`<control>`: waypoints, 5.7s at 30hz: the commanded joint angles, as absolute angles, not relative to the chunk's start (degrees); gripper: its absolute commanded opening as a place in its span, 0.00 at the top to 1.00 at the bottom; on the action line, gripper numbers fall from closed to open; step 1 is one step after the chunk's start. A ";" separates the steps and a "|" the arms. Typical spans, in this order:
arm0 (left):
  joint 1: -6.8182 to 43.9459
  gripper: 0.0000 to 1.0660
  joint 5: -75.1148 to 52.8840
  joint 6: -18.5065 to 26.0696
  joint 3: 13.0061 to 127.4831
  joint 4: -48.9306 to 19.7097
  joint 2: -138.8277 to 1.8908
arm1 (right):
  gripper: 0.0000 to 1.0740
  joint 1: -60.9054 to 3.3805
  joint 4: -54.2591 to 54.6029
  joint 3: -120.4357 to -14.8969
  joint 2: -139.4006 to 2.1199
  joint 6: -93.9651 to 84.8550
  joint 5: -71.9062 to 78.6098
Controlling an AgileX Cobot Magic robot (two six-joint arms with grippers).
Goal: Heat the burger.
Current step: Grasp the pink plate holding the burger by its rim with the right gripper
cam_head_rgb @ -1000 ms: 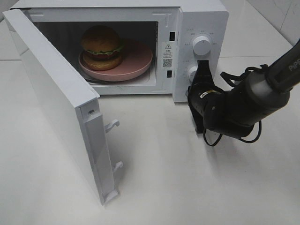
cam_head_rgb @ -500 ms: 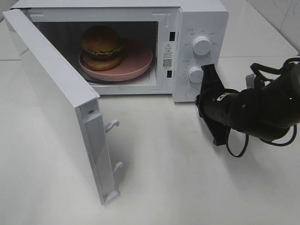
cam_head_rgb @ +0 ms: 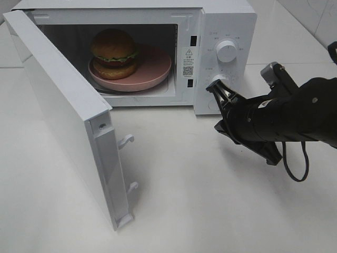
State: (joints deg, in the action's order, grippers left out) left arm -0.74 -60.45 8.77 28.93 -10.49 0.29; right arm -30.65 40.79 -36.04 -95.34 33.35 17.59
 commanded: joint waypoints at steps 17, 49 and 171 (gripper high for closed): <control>-0.92 0.06 -59.70 8.54 28.76 -10.54 1.38 | 0.97 -27.33 27.44 -43.43 -89.38 -0.63 -21.60; -0.92 0.06 -59.70 8.54 28.76 -10.54 1.38 | 0.90 -27.33 8.77 -56.15 -89.38 -85.03 -46.01; -0.92 0.06 -59.70 8.54 28.76 -10.54 1.38 | 1.00 -35.29 -4.24 -112.19 -136.36 -57.07 -27.96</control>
